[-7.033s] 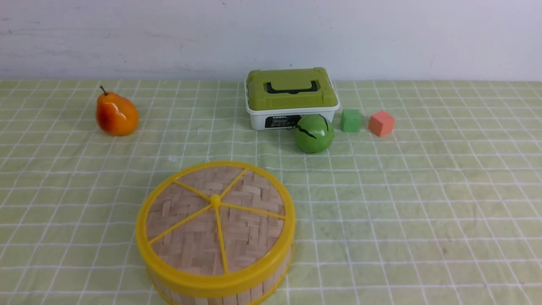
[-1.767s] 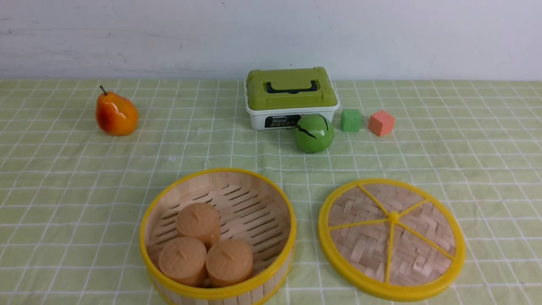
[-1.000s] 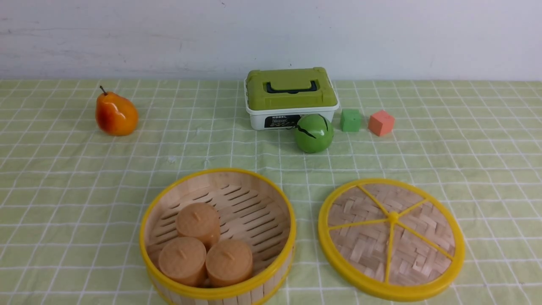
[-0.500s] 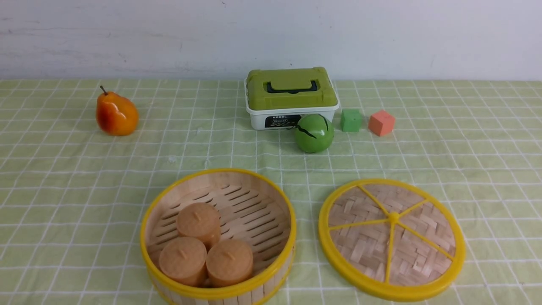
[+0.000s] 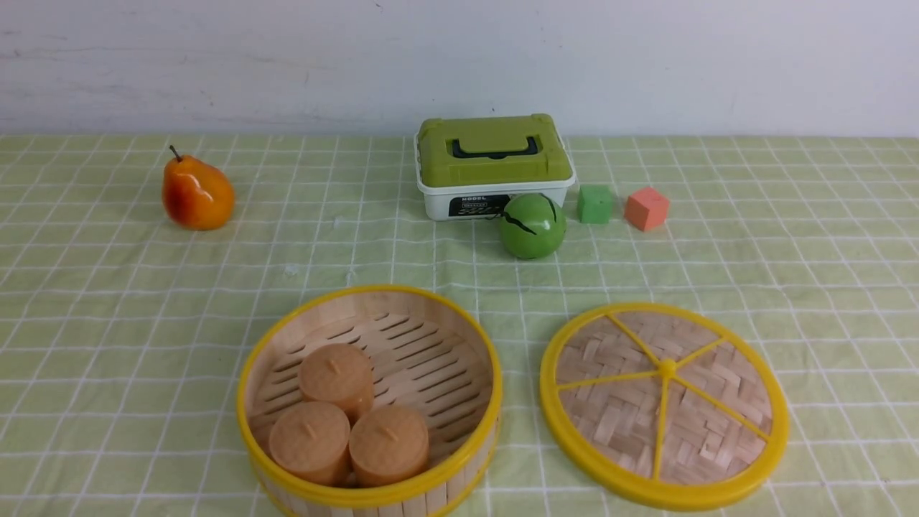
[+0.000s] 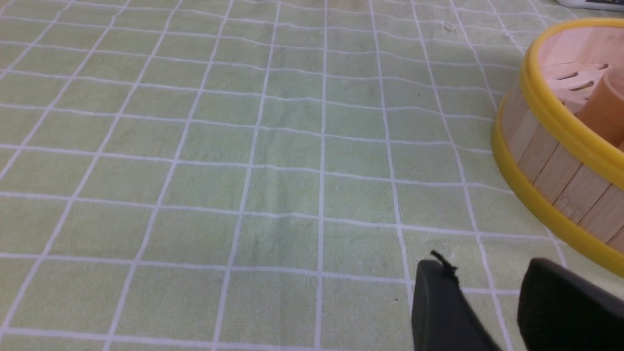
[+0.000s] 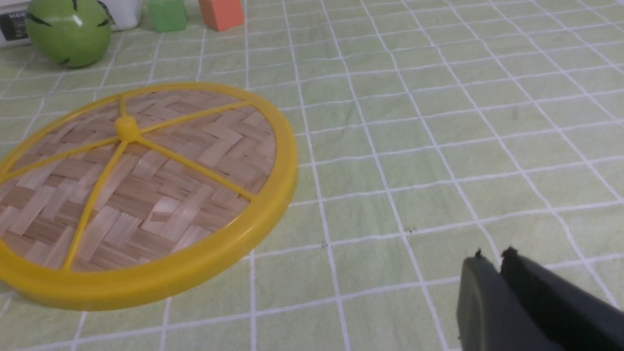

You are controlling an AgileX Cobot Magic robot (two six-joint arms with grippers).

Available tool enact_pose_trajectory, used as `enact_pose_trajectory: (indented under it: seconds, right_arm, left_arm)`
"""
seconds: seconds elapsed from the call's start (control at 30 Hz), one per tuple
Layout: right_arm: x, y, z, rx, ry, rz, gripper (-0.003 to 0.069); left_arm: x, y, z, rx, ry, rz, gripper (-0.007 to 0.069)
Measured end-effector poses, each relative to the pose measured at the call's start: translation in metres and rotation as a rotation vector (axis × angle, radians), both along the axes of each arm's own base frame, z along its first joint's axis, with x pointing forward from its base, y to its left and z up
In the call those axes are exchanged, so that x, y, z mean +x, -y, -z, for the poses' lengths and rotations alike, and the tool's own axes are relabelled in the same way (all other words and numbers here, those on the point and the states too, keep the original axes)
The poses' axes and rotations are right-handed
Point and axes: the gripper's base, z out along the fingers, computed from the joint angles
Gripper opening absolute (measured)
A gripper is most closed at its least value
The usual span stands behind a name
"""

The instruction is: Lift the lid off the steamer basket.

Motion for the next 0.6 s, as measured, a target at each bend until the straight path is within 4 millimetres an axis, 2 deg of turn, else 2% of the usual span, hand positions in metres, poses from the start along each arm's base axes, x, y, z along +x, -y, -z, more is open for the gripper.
enact_pose_trajectory:
  seconds: [0.6]
  right_arm:
    - [0.0,0.0,0.0,-0.001,0.0,0.0,0.0044]
  left_arm:
    - [0.0,0.0,0.0,0.0,0.0,0.0,0.0239]
